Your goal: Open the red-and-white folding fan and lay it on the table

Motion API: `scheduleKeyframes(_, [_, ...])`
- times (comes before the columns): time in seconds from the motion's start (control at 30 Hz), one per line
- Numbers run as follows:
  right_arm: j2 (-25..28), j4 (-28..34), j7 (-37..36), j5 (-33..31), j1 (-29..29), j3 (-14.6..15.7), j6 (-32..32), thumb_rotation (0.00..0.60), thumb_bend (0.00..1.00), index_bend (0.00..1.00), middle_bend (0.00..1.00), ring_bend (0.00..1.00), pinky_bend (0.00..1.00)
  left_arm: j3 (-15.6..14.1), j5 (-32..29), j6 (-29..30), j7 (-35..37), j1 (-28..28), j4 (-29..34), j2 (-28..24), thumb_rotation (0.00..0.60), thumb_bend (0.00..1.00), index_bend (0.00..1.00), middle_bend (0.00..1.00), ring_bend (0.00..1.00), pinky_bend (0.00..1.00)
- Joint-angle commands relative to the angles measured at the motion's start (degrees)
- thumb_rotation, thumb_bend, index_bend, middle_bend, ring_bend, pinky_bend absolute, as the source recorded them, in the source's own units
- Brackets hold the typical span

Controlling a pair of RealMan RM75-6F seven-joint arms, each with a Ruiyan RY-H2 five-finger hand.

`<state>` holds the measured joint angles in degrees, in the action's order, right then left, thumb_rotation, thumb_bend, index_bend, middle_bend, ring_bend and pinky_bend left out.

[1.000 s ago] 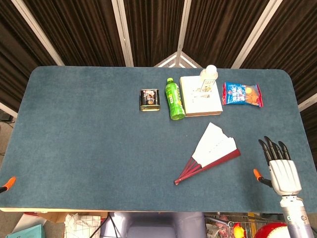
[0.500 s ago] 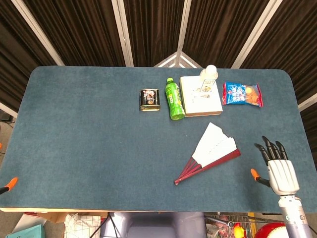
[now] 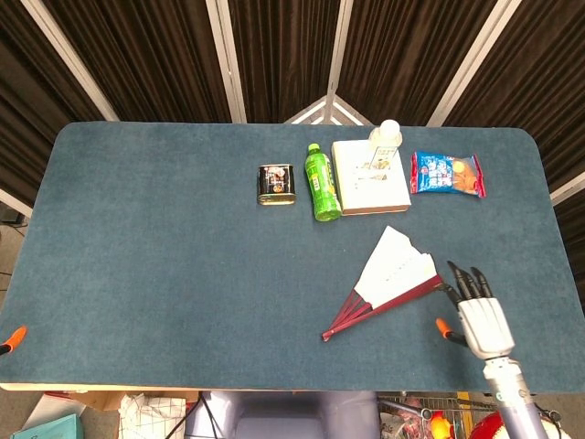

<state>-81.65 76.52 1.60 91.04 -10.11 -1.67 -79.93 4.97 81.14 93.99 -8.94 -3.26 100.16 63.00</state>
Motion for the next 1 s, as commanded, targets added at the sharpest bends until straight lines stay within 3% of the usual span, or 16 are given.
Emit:
scheduleKeyframes(0.03, [-4.5,-4.9,0.2,0.6,-1.3,0.4,0.8,0.600,0.29,0.33,0.04,0.12,0.07,0.0,-0.1,0.0,-0.2,0.0,0.0,0.0,0.600,0.19,0.09,0.00,0.00,0.00])
scheduleKeyframes(1.0, [-16.2,-18.1,0.4,0.8,-6.9,0.3,5.9,0.600,0.29,0.43,0.04,0.12,0.07,0.5,-1.4,-0.7,-2.5,0.7,-0.1,1.2,0.600,0.19,0.09,0.00,0.00,0.00])
